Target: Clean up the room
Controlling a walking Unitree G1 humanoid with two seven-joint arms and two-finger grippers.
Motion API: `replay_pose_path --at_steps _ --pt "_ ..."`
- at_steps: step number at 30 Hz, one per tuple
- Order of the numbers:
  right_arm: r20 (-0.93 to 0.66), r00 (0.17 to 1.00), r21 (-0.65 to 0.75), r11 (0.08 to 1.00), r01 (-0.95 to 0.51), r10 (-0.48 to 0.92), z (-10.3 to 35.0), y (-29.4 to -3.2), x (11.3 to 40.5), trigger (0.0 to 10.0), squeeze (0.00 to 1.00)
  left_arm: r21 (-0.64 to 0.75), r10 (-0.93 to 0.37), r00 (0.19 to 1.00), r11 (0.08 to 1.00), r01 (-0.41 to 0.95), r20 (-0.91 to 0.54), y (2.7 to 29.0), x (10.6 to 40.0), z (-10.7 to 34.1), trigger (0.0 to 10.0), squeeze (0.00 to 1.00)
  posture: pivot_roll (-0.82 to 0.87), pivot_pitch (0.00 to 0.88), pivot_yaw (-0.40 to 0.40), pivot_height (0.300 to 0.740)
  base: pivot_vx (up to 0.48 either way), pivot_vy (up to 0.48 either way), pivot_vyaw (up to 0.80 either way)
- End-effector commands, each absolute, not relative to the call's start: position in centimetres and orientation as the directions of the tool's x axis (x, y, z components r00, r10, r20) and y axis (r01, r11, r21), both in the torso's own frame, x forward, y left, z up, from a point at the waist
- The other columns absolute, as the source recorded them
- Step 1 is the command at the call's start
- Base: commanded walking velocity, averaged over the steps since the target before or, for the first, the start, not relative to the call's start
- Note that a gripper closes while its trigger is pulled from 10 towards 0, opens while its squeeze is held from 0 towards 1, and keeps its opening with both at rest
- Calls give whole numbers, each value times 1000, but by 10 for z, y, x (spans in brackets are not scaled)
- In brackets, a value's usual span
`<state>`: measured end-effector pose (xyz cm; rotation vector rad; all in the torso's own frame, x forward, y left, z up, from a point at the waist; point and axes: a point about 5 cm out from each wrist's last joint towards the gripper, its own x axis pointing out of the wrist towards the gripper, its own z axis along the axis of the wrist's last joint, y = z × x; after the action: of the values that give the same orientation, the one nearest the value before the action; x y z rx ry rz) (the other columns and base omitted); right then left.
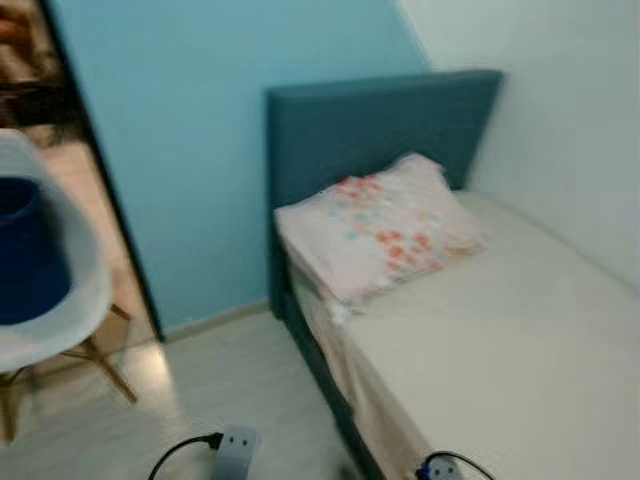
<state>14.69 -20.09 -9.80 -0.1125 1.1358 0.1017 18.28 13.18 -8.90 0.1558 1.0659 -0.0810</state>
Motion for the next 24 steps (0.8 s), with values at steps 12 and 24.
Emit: replay_pose_path --at_steps 12,24 --pt "-721 664 -8 955 -296 200 -49 -175 242 10000 0 101 10 475 981 165 -880 134 182 -90 10000 0 -38 0 -80 740 378 0 800" --pt "-344 558 142 630 -764 755 36 -98 309 10000 0 101 10 473 981 168 -881 133 180 -90 10000 0 -43 0 -82 740 379 0 800"
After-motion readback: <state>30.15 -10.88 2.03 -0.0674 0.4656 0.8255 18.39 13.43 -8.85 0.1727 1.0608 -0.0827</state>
